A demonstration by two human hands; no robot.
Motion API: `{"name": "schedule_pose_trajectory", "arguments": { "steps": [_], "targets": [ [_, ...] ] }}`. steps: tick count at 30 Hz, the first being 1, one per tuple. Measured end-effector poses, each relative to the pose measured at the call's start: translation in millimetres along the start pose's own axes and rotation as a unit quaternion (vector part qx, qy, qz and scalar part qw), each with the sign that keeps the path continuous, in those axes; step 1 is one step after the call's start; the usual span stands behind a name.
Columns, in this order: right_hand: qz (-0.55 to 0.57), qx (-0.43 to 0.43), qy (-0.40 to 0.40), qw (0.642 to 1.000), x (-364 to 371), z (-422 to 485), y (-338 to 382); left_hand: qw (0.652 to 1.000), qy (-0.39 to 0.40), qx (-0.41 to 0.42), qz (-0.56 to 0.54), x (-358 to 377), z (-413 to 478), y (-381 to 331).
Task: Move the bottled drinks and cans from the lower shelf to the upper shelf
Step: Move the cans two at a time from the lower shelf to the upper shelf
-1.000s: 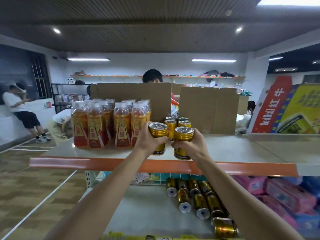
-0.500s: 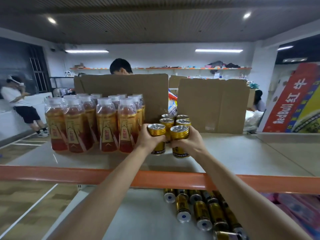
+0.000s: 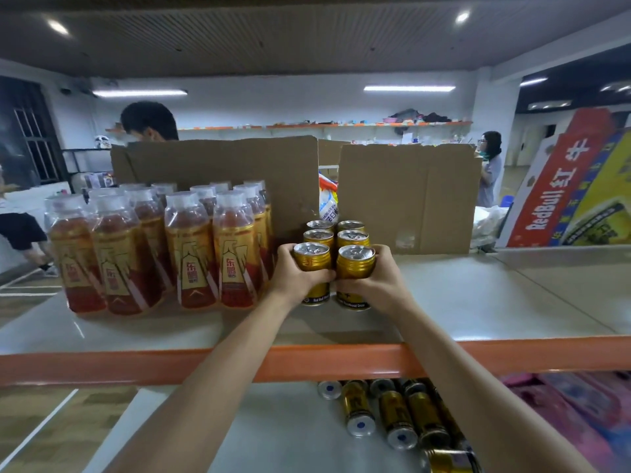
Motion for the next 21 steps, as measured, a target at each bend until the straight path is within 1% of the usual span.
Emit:
{"name": "schedule_pose_trajectory", "arguments": {
  "steps": [5, 8, 10, 15, 21],
  "targets": [
    [-0.021, 0.000, -0.008, 1.000, -2.9, -4.8, -3.5, 1.000, 0.007, -0.027, 0.011, -0.9, -7.4, 5.4],
    [-0.033, -0.030, 0.009, 0.999, -1.8, -3.0, 4.6, 0.999, 0.015, -0.032, 0.009, -1.0, -8.8, 7.8],
    [-0.040, -0.034, 0.010, 0.999, -0.9, -2.0, 9.4, 0.999, -0.002, -0.027, 0.019, -2.6, -7.7, 7.6],
    [-0.061, -0.008, -0.002, 0.998, 0.2, -3.6, 0.3, 0.998, -0.039, -0.008, 0.046, -5.7, -4.6, 9.1],
    [-0.095, -0.016, -0.003, 0.995, -2.9, -8.0, 9.6, 0.997, -0.049, 0.004, 0.061, -7.9, -2.4, 8.3]
  ]
}}
Point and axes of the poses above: each hand's wrist, its own z-axis towards the middle knuckle, its own x-axis out of the palm, y = z × x, the point moved 6 cm from there along z, towards the middle knuckle, and after that the axes turned 15 degrees about -x, right-handed, at the moved point
